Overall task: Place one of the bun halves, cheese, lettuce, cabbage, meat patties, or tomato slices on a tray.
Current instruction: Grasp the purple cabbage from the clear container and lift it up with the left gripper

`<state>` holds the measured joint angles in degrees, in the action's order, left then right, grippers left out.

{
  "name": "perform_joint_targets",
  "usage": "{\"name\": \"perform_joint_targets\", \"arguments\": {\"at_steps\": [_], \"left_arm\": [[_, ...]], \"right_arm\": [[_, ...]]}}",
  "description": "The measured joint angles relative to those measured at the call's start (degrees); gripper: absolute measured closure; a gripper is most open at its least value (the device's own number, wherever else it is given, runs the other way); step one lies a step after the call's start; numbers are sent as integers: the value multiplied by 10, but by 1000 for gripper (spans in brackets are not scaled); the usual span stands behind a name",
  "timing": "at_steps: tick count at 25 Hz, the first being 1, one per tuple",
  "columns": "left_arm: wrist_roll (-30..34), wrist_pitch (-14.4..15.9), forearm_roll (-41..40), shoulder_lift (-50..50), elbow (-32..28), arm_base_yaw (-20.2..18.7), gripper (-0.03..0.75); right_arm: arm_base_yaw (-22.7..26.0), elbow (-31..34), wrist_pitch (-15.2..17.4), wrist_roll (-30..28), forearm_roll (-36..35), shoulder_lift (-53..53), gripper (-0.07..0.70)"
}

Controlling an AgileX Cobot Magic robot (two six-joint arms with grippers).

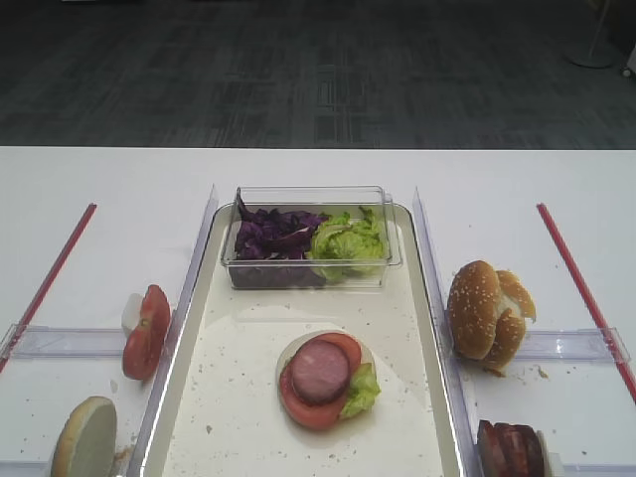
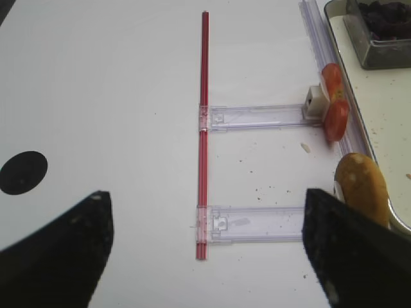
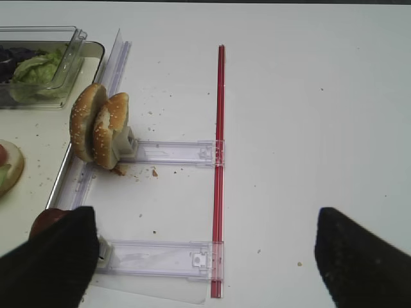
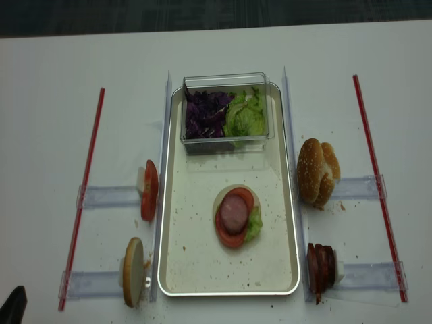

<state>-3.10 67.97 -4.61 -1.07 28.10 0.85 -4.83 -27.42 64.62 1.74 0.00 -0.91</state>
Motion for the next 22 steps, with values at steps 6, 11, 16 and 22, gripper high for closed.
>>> {"name": "perform_joint_targets", "arguments": {"at_steps": [6, 11, 16, 22], "left_arm": [[0, 0, 0, 0, 0, 0, 161], [0, 0, 0, 0, 0, 0, 161], [0, 0, 0, 0, 0, 0, 161], [0, 0, 0, 0, 0, 0, 161]], "right_arm": [[0, 0, 0, 0, 0, 0, -60], [0, 0, 0, 0, 0, 0, -60], [0, 0, 0, 0, -4, 0, -60], [0, 0, 0, 0, 0, 0, -60]]}}
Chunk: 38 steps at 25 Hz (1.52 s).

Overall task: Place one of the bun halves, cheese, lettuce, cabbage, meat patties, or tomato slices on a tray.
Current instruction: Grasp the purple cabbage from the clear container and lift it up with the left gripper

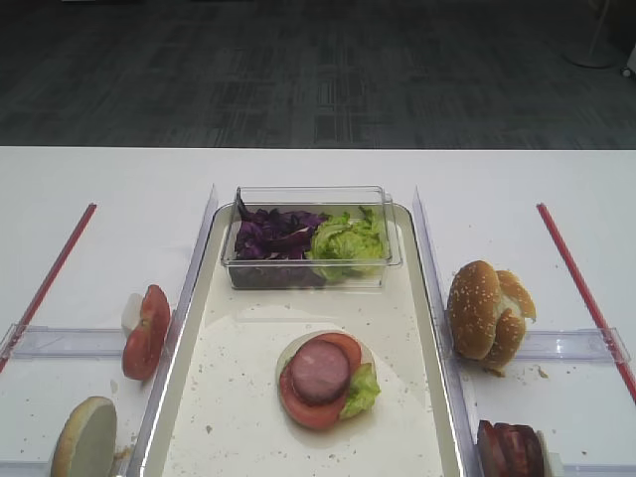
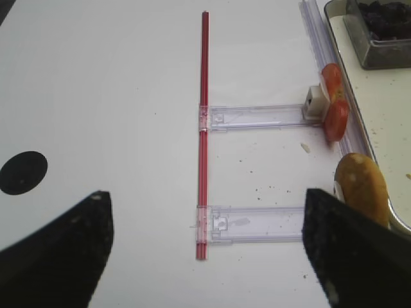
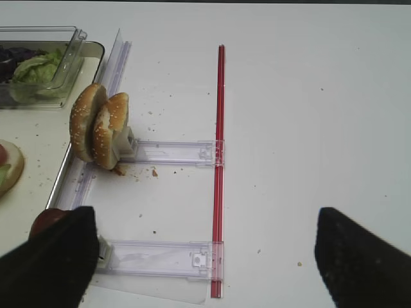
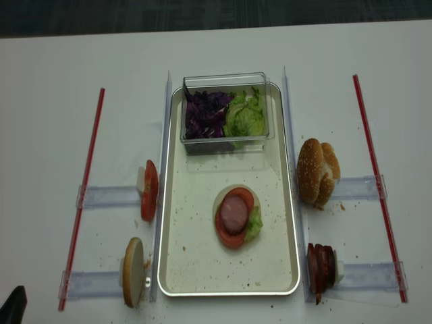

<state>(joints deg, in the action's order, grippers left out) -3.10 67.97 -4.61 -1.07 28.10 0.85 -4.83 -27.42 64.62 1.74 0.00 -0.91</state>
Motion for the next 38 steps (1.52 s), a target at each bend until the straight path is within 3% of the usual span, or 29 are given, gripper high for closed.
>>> {"name": "perform_joint_targets", "arguments": {"at_steps": [27, 38], "left_arm": [[0, 6, 0, 5, 0, 0, 161], [-3, 12, 3, 298, 6, 0, 161]], "right_arm": [[0, 0, 0, 0, 0, 0, -60], [0, 0, 0, 0, 0, 0, -60]]}}
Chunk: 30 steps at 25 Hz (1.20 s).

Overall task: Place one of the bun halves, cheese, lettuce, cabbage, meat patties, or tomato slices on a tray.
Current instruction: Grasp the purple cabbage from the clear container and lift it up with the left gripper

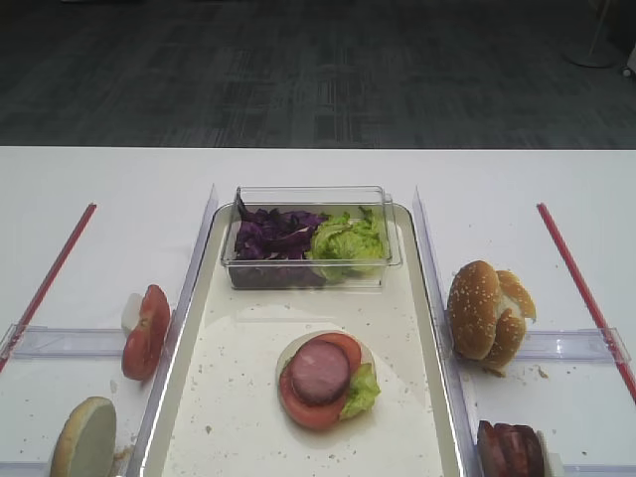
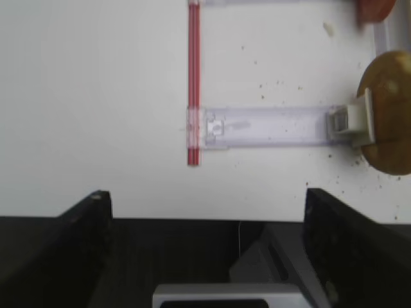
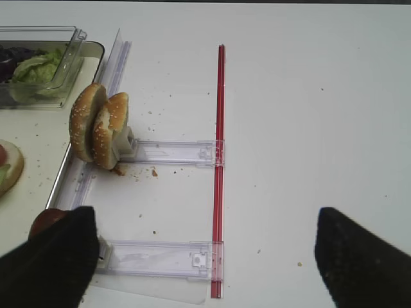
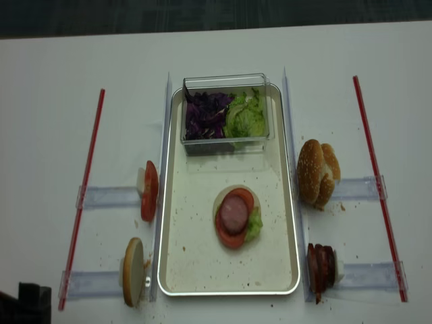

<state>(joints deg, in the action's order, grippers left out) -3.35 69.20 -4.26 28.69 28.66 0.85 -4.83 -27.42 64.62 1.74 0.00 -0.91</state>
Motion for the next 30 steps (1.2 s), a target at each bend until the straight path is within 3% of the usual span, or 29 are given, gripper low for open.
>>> {"name": "perform_joint_targets", "arguments": {"at_steps": [9, 19, 25, 30], "left_arm": [[12, 8, 1, 240, 8, 0, 161], [6, -1, 2, 263, 10, 0, 161], [-6, -40, 2, 295, 23, 0, 161], [-10, -68, 2, 405, 99, 0, 161]], "right_arm": [[0, 0, 0, 0, -4, 0, -60], [0, 0, 0, 0, -4, 0, -60], [0, 0, 0, 0, 0, 0, -60], [0, 0, 0, 0, 0, 0, -60]]}}
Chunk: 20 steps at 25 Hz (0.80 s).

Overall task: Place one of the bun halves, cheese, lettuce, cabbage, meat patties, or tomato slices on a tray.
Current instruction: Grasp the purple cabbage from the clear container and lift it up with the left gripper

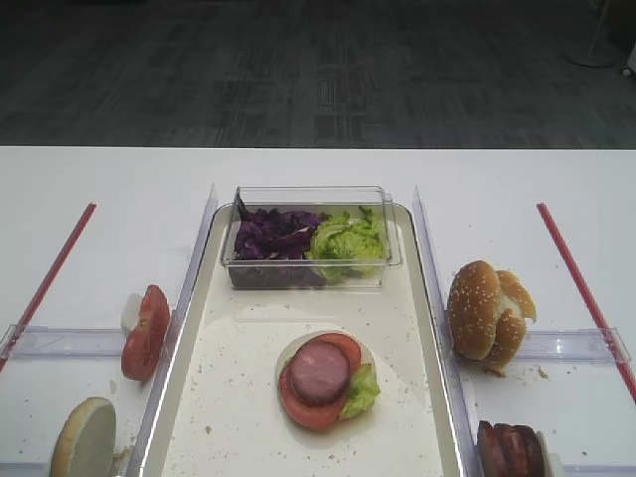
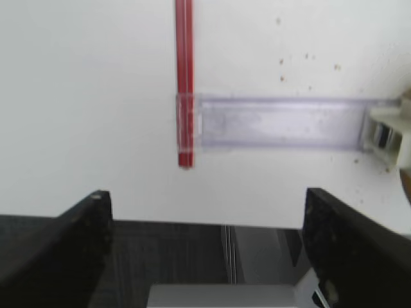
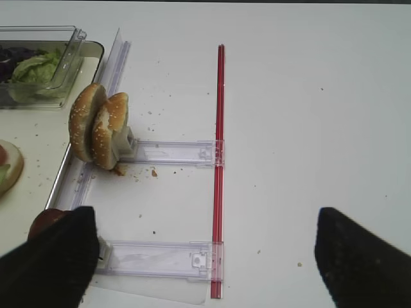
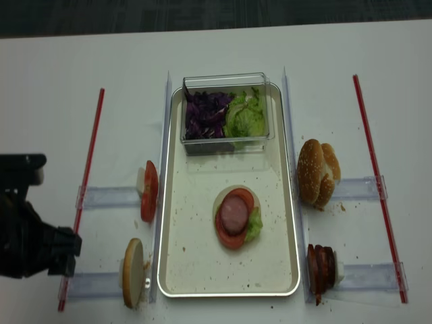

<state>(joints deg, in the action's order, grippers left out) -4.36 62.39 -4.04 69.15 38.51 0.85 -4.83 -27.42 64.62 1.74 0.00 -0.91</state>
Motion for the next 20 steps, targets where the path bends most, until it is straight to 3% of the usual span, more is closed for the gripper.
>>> {"name": "perform_joint_targets", "arguments": {"at_steps": [5, 12, 15, 20], "left_arm": [[0, -8, 0, 135, 129, 0, 161], [0, -5, 0, 332, 354, 0, 161], [1, 10, 0, 406, 451, 0, 161], [9, 36, 2, 495, 564, 0, 161]], "right_arm": [[0, 0, 0, 0, 0, 0, -60], [0, 0, 0, 0, 0, 0, -60], [0, 0, 0, 0, 0, 0, -60], [0, 0, 0, 0, 0, 0, -60]]}}
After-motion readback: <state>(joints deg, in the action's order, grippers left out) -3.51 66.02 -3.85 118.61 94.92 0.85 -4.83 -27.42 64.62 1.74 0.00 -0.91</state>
